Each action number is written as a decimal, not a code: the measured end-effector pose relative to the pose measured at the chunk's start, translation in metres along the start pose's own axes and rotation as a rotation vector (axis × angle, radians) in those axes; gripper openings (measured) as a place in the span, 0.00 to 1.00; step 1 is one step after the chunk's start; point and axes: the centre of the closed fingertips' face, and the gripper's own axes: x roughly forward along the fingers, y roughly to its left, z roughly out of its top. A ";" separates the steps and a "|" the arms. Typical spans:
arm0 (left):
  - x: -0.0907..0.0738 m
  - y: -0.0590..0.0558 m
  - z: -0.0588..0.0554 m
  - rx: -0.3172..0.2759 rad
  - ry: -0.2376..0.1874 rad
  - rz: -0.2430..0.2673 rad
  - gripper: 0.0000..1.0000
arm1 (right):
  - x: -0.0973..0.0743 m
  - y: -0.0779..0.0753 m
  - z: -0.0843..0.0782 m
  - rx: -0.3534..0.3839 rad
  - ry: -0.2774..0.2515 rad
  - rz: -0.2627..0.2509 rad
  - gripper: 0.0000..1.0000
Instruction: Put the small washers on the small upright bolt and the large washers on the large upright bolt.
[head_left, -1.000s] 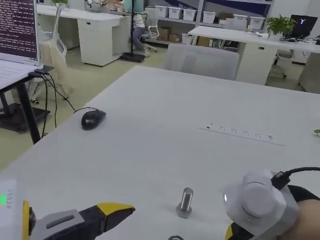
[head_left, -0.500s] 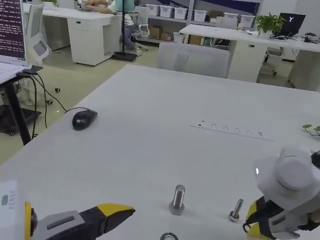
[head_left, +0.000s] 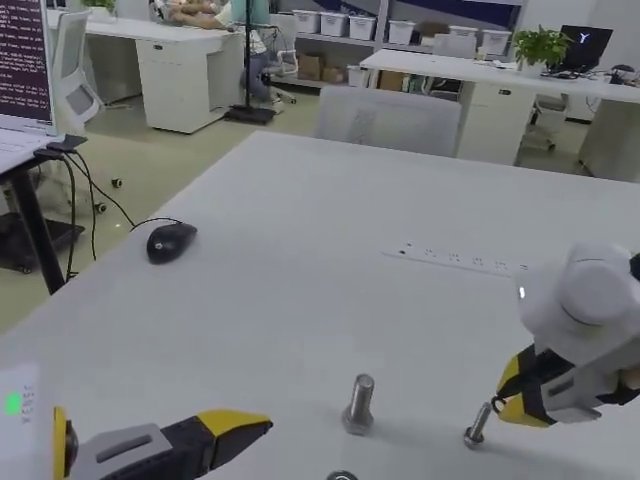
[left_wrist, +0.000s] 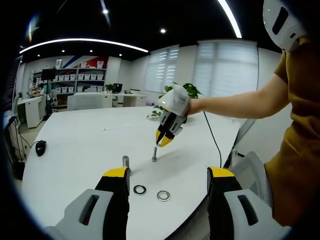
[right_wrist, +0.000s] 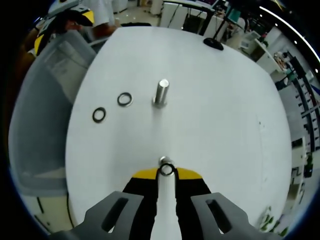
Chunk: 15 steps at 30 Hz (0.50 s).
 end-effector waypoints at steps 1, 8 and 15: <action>0.000 0.000 0.001 -0.001 -0.001 -0.002 0.62 | 0.001 -0.002 0.000 -0.005 0.004 0.000 0.12; 0.000 0.006 0.001 -0.003 0.002 0.003 0.62 | 0.006 -0.003 0.005 -0.013 0.005 0.023 0.12; 0.002 0.007 0.000 -0.008 0.004 0.000 0.62 | 0.009 -0.001 0.003 -0.031 0.027 0.036 0.12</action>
